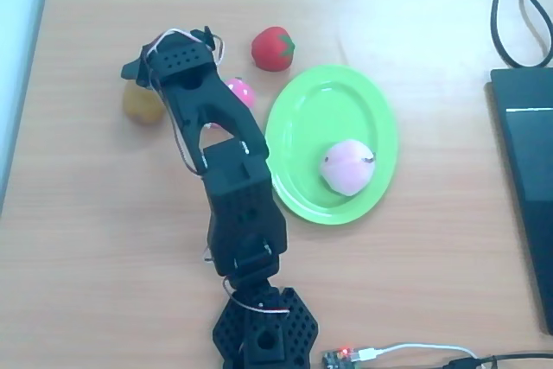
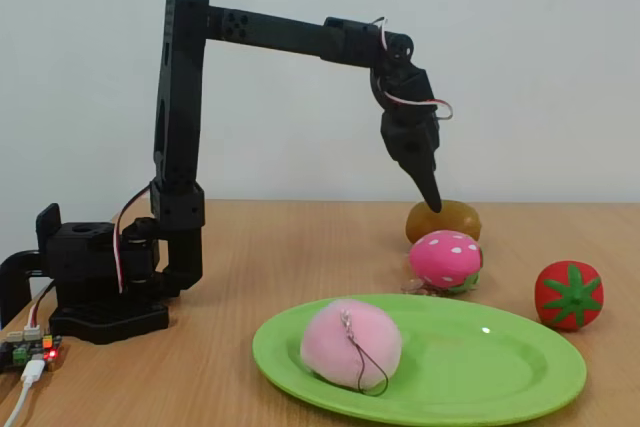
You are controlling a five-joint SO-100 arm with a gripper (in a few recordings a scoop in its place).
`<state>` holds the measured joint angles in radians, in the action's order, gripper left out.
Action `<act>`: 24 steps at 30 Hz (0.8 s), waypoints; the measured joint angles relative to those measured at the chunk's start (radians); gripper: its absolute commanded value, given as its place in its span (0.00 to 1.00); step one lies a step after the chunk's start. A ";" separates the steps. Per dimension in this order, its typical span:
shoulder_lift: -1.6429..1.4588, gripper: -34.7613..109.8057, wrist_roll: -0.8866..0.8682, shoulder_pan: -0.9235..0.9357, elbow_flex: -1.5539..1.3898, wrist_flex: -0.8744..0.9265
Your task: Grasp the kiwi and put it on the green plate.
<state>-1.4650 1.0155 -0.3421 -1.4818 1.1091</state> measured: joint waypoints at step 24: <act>0.175 0.58 0.014 0.043 0.097 -0.005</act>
<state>-1.2901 1.0293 -0.2991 -1.3852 1.1045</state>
